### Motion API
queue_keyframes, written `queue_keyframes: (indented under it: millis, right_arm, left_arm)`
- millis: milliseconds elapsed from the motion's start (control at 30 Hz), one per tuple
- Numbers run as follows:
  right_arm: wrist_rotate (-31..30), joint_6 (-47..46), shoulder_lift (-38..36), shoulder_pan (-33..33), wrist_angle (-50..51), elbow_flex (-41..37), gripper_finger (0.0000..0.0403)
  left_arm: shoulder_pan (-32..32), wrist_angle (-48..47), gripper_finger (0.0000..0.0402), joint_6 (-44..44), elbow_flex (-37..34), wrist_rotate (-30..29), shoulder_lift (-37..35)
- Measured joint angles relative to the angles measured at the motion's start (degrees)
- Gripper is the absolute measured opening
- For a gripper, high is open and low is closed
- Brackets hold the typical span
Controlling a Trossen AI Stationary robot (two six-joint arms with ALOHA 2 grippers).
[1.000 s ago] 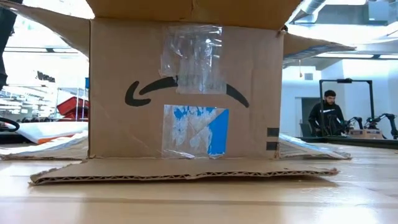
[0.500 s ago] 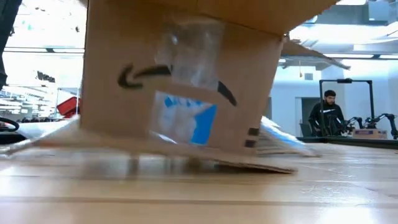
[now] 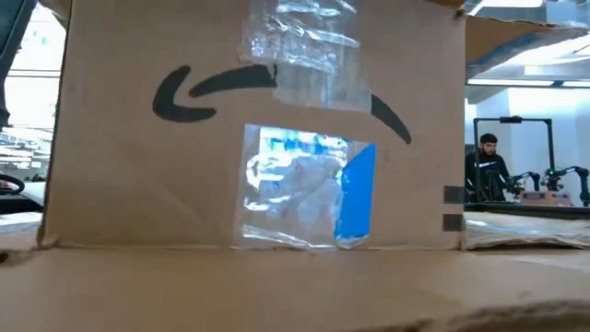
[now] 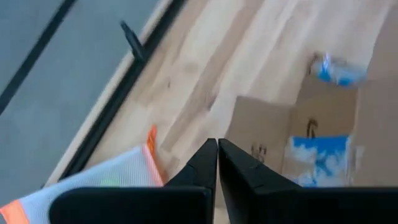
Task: Unpack boxes
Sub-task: Break down the box using the silver cutter until it is completely flat
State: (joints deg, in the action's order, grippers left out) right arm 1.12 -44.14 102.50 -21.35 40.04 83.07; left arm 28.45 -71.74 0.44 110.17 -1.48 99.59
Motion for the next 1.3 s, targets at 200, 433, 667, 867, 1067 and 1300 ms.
queue_keyframes:
  millis: [200,433,667,867,1067,1300]
  right_arm:
    - [0.0,2.6,-0.1,0.5,0.2,0.1,0.0063]
    - [4.5,3.6,-0.1,2.2,-0.2,0.1,0.0063]
    - [10.8,1.3,-0.1,4.1,0.2,0.2,0.0063]
    - [17.7,1.7,-0.2,5.5,3.4,0.2,0.0063]
    - [17.6,5.3,-0.2,6.3,2.6,0.2,0.0063]
    - [16.7,6.5,-0.1,7.5,1.7,0.2,0.0063]
  left_arm:
    - [-2.2,-2.1,0.0000,1.3,5.9,0.0,-2.0]
    - [-2.2,-2.0,0.0000,1.6,7.9,-1.1,-4.2]
    - [-2.2,-3.5,0.0000,3.4,7.9,-1.8,-4.3]
    - [-2.0,-0.5,0.0000,2.9,7.8,-2.0,-4.2]
    - [-2.0,1.2,0.0000,0.5,7.8,-2.1,-4.2]
    - [-2.0,-3.6,0.0000,5.4,7.8,-2.3,-4.6]
